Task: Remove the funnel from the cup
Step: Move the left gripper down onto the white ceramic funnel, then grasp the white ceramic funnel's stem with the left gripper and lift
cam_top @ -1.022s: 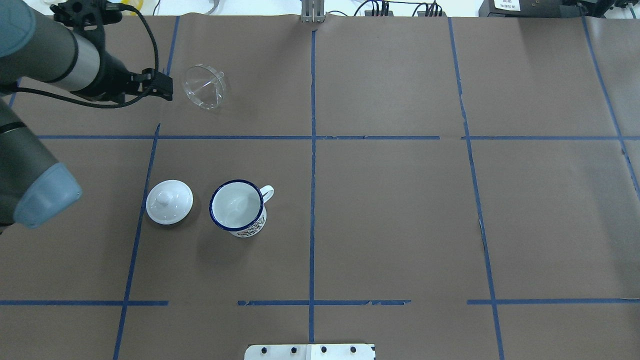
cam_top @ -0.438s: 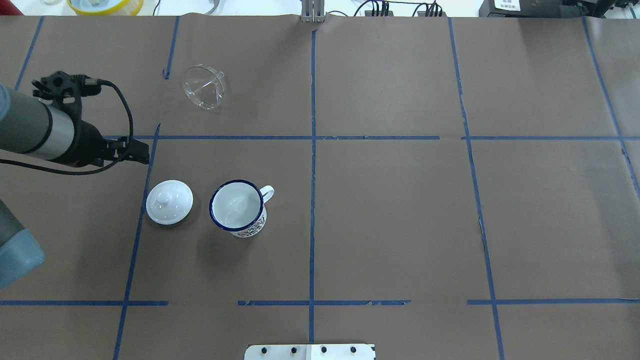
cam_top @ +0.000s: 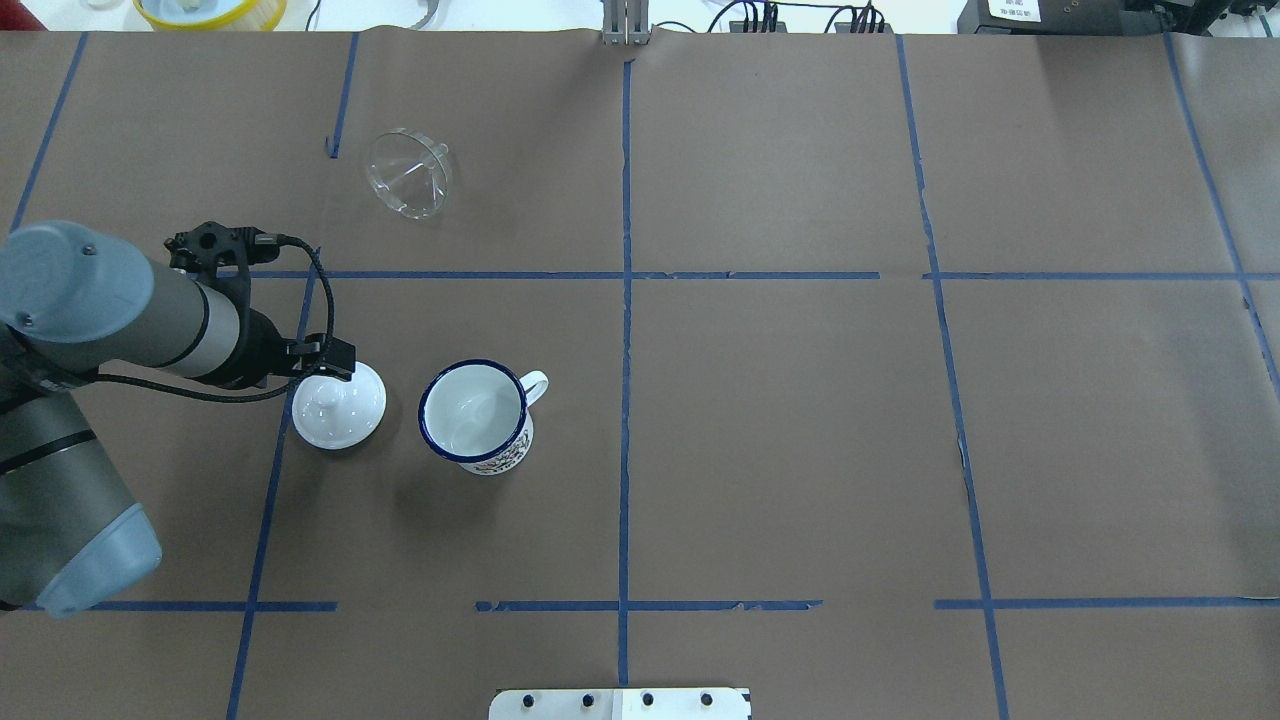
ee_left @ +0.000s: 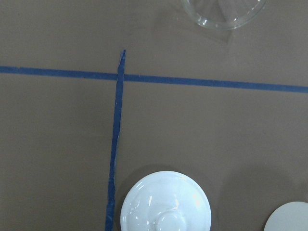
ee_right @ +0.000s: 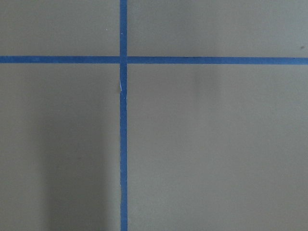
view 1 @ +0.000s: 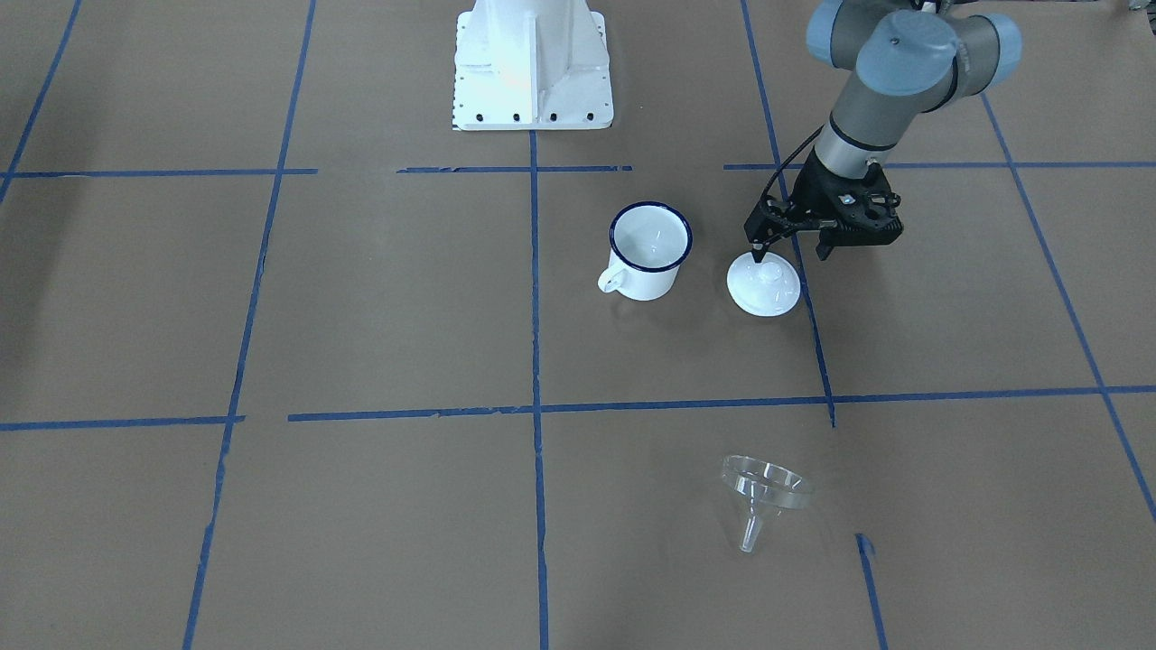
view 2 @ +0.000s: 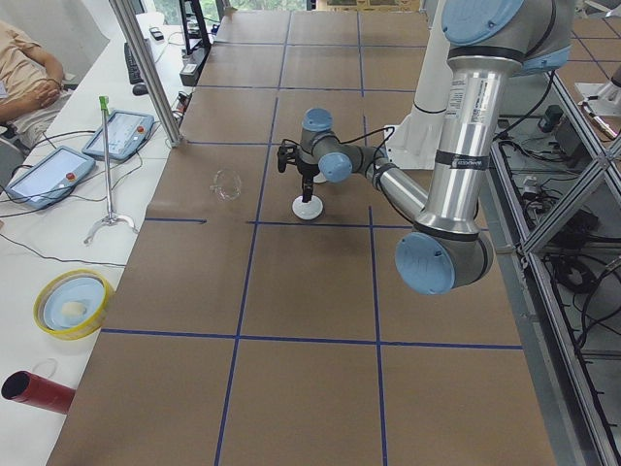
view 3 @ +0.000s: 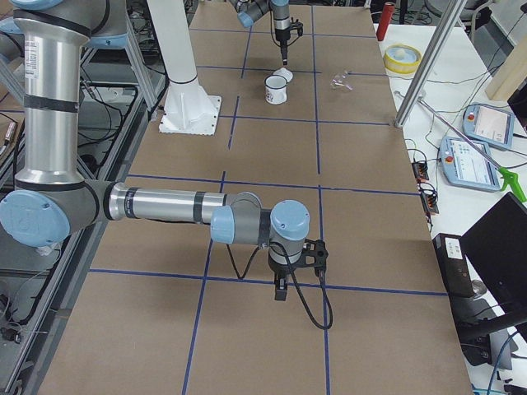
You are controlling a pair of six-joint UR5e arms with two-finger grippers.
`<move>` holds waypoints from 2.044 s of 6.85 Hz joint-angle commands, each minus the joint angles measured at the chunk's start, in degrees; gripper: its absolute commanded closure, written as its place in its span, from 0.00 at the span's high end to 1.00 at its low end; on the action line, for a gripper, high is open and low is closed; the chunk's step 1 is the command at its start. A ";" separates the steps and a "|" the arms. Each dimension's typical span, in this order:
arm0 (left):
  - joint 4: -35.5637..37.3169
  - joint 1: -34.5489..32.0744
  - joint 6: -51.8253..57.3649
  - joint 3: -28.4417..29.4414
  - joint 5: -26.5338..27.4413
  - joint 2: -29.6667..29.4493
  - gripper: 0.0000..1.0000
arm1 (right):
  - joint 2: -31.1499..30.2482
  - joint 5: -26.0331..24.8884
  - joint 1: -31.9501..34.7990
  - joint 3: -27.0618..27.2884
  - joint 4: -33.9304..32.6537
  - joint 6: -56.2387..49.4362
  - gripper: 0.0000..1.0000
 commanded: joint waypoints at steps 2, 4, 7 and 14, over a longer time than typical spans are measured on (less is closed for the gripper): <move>0.02 1.25 -0.25 4.94 1.42 -3.45 1.00 | 0.00 0.00 0.00 0.00 0.00 0.00 1.00; 0.02 1.25 -0.17 5.04 1.42 -3.01 0.98 | 0.00 0.00 0.00 0.00 0.00 0.00 1.00; -0.07 1.42 0.01 4.95 1.34 -2.74 0.98 | 0.00 0.00 0.00 0.00 0.00 0.00 1.00; 0.10 2.04 -0.08 4.77 1.25 -2.48 0.76 | 0.00 0.00 0.00 0.00 0.00 0.00 1.00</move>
